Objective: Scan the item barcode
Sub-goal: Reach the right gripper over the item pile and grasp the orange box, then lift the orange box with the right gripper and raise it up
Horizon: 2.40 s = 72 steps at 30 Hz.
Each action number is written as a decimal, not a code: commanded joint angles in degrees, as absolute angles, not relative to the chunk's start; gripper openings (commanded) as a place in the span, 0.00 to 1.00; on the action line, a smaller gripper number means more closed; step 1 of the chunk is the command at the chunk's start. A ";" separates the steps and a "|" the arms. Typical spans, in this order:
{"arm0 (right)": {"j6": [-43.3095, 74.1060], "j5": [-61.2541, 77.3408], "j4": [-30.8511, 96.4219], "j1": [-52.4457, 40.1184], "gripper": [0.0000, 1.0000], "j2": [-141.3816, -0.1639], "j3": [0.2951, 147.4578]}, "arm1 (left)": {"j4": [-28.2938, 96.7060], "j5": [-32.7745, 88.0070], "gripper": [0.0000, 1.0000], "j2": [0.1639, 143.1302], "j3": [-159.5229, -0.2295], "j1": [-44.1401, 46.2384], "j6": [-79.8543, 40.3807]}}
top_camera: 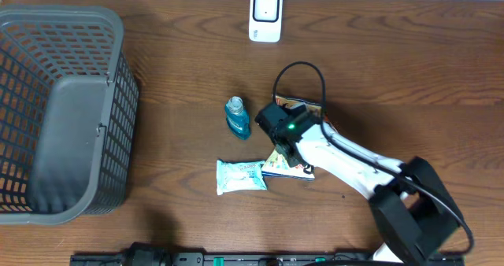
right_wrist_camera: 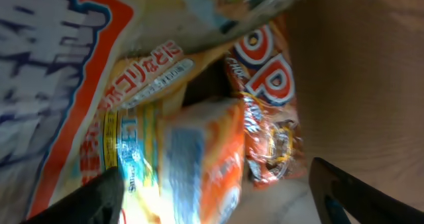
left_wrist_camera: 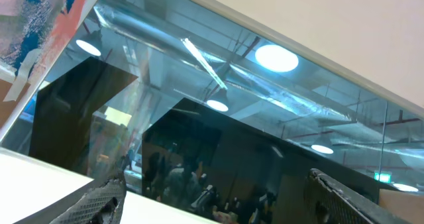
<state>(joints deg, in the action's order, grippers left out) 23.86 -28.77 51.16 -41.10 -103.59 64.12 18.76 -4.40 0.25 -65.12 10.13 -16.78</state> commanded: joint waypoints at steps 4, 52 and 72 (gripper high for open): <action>25.58 -30.26 51.20 -41.25 0.59 -110.06 64.38 | 18.33 -3.66 0.85 0.19 -65.10 9.91 -17.28; 67.07 52.03 63.20 -19.81 0.02 -79.88 65.06 | 18.55 -3.64 0.86 0.19 -65.10 9.91 -17.28; 107.77 52.07 51.48 -17.17 0.02 -80.51 65.04 | 18.52 -3.66 0.86 0.19 -65.10 9.93 -17.28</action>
